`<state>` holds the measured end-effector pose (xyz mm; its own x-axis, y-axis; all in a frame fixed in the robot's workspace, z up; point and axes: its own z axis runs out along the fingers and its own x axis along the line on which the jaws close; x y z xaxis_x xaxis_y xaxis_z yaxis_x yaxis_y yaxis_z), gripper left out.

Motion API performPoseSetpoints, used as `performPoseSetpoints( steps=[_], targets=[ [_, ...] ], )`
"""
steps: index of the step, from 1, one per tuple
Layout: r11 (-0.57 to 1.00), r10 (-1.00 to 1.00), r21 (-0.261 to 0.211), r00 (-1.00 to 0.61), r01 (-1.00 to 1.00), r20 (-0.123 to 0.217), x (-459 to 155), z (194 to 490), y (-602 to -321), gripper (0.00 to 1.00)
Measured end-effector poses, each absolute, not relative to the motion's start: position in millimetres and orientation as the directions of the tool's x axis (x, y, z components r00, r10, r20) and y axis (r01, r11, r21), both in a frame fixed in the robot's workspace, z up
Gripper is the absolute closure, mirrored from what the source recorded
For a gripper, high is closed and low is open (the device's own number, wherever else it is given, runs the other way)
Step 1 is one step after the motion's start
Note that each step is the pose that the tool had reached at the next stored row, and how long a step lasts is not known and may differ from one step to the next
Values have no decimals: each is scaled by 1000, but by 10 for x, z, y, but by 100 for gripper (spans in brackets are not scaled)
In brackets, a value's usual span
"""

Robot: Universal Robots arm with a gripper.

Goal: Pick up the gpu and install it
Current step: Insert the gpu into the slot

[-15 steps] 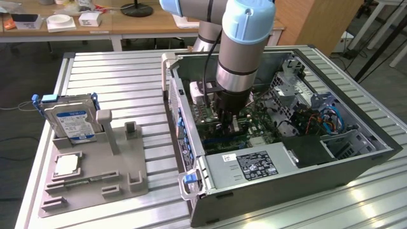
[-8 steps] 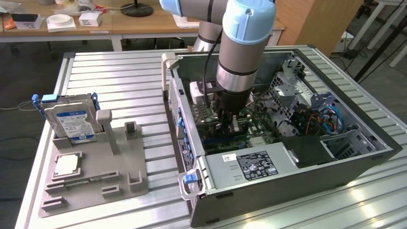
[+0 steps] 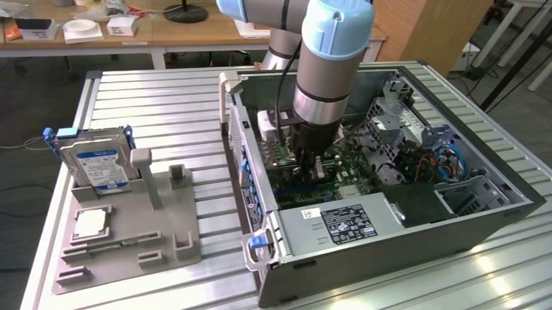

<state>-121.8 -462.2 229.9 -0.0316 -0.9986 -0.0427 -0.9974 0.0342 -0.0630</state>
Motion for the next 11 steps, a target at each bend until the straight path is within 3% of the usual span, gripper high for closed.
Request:
performPoseSetpoints(
  steps=[11],
  targets=[
    [34, -999, -63, -32, -997, -43, -1218, 2320, -4622, 72]
  ],
)
